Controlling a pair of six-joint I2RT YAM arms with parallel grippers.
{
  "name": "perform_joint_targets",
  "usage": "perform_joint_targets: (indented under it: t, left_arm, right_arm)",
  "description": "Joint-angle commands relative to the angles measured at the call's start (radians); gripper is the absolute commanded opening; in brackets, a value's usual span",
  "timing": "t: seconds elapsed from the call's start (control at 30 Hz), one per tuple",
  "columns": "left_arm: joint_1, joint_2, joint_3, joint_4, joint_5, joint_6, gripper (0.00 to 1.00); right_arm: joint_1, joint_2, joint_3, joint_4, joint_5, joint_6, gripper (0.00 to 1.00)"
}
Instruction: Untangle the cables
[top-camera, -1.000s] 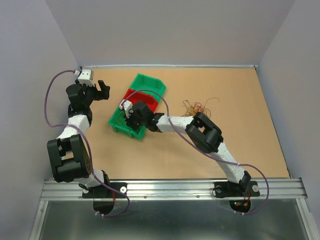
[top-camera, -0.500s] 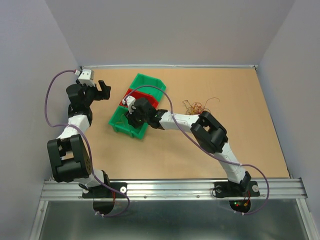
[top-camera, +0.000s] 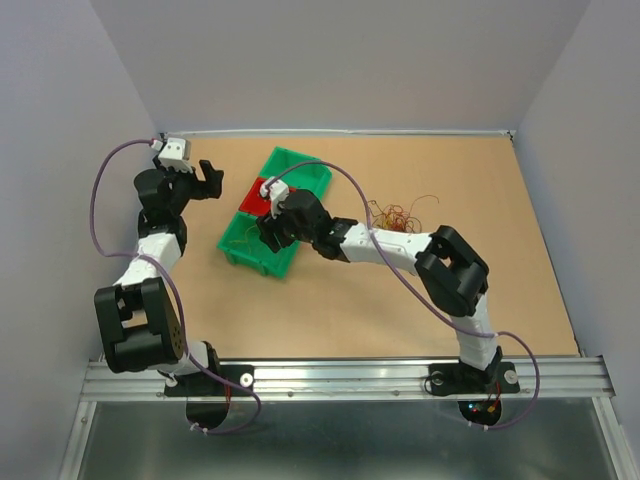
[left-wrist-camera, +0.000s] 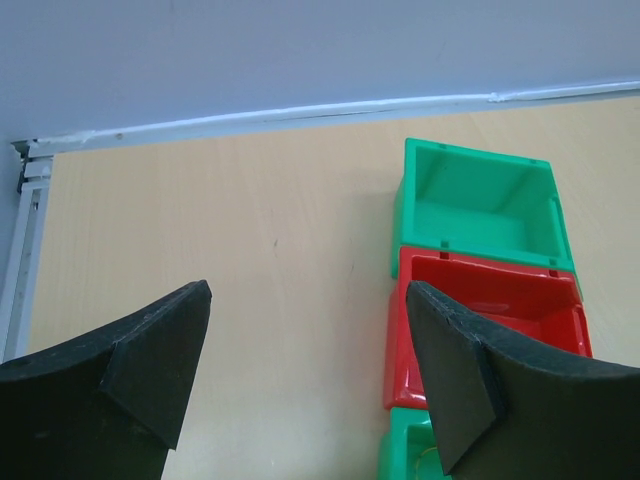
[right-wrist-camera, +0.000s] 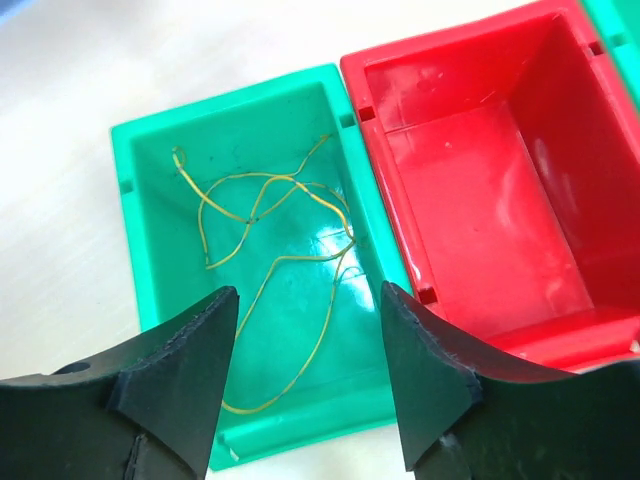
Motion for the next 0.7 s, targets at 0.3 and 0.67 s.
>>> perform_joint_targets:
  t: [0.3, 0.67]
  left_arm:
    - [-0.190, -0.156, -0.107, 0.088, 0.024, 0.178, 0.91]
    - [-0.631, -0.193, -0.103, -0.008, -0.080, 0.472, 0.93]
  right_arm:
    - [-0.056, -0.466, -0.518, 0.252, 0.333, 0.156, 0.82]
    - [-0.364, -0.777, -0.822, 0.226, 0.398, 0.382, 0.78]
